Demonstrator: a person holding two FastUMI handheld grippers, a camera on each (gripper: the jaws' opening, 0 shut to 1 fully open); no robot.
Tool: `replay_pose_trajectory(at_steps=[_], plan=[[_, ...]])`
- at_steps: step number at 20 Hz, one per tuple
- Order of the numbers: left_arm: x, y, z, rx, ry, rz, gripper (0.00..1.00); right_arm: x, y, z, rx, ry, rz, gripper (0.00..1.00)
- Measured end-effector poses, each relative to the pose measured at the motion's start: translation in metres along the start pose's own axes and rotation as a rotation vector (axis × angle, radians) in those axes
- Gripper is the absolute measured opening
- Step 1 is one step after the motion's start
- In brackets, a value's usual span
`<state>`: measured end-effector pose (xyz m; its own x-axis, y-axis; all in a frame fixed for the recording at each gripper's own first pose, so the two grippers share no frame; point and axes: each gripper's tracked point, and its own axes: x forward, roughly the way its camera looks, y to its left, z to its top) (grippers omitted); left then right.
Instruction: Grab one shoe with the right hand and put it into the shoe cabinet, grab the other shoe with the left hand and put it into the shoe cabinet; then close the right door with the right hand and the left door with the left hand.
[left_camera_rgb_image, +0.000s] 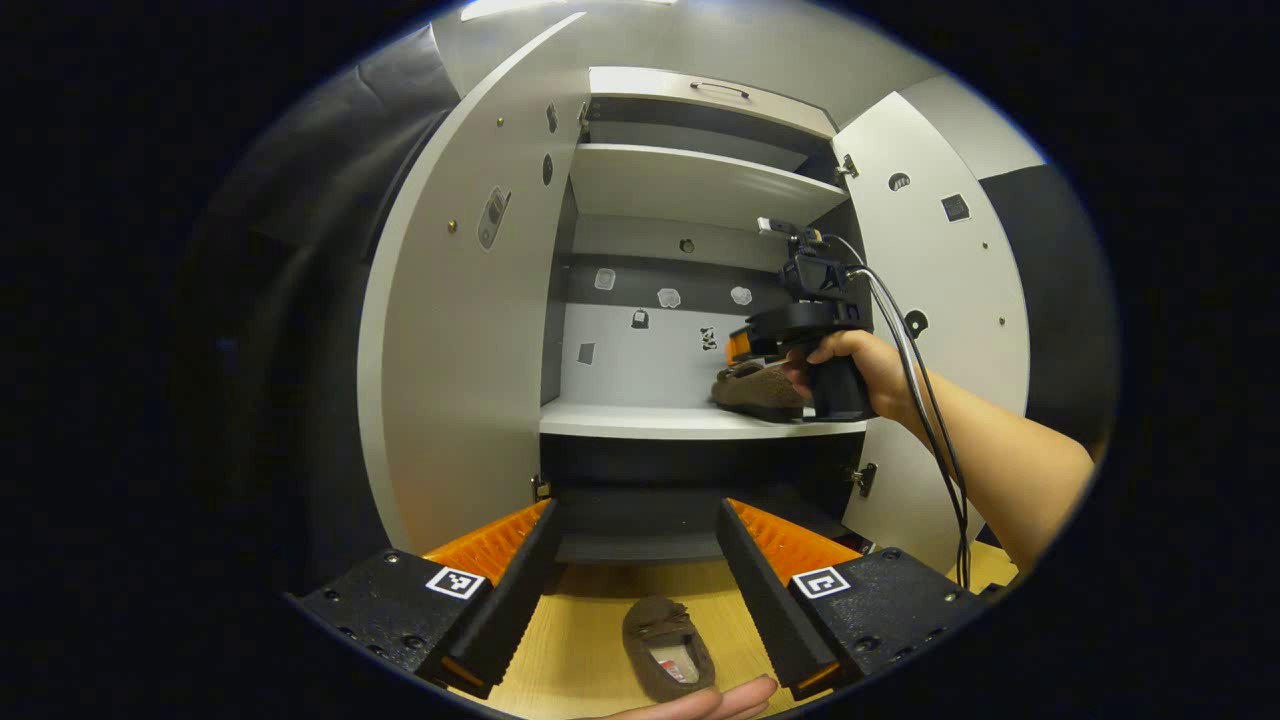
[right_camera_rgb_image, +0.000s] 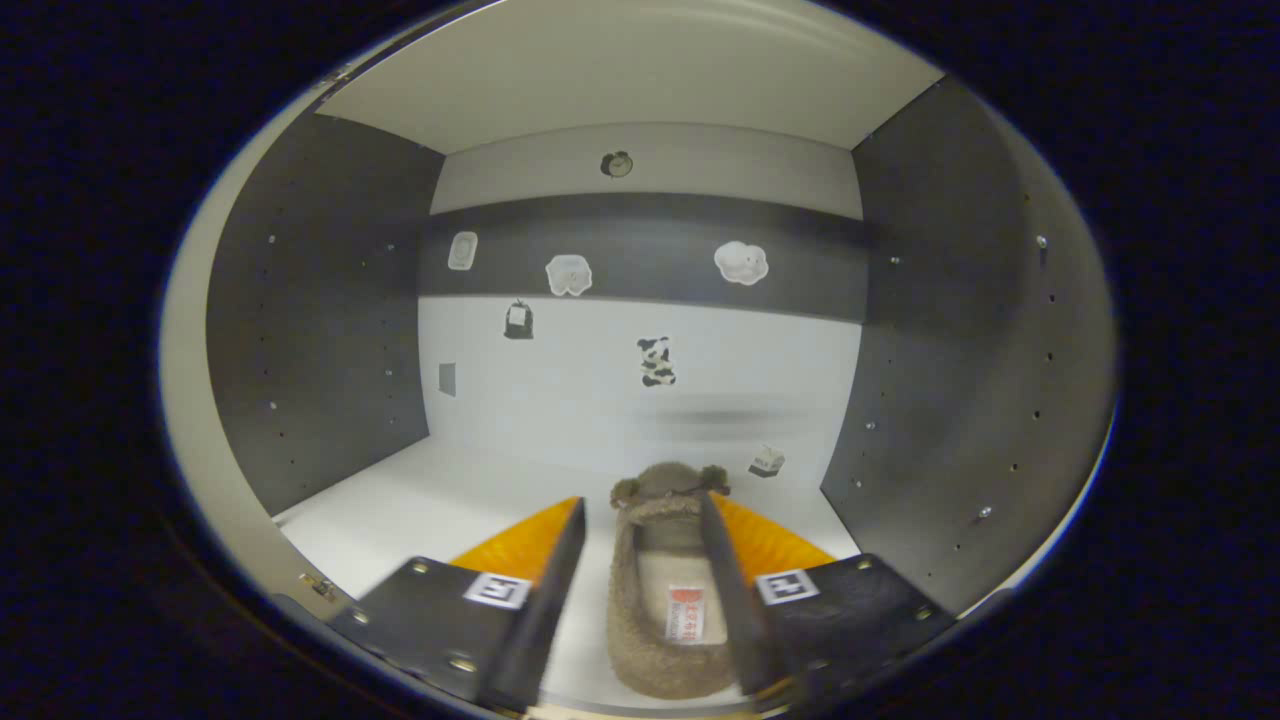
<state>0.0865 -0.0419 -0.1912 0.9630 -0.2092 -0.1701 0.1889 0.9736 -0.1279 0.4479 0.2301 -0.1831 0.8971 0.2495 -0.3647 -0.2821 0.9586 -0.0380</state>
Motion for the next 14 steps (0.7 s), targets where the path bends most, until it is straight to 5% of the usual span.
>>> replay_pose_trajectory(at_steps=[1, 2, 8, 14], plan=[[0.002, -0.003, -0.003, -0.009, 0.009, -0.012, 0.96, -0.007, 0.003, 0.003, 0.005, -0.015, 0.006, 0.88], [0.003, -0.004, -0.009, -0.013, 0.021, -0.019, 0.96, -0.016, 0.006, 0.007, 0.002, -0.031, 0.010, 0.94], [0.012, -0.008, -0.054, 0.003, 0.118, -0.027, 0.96, -0.093, -0.001, 0.033, -0.007, -0.190, -0.037, 0.98], [0.014, -0.010, -0.120, -0.031, 0.273, -0.019, 0.96, -0.183, -0.017, 0.016, 0.073, -0.261, -0.066, 0.96]])
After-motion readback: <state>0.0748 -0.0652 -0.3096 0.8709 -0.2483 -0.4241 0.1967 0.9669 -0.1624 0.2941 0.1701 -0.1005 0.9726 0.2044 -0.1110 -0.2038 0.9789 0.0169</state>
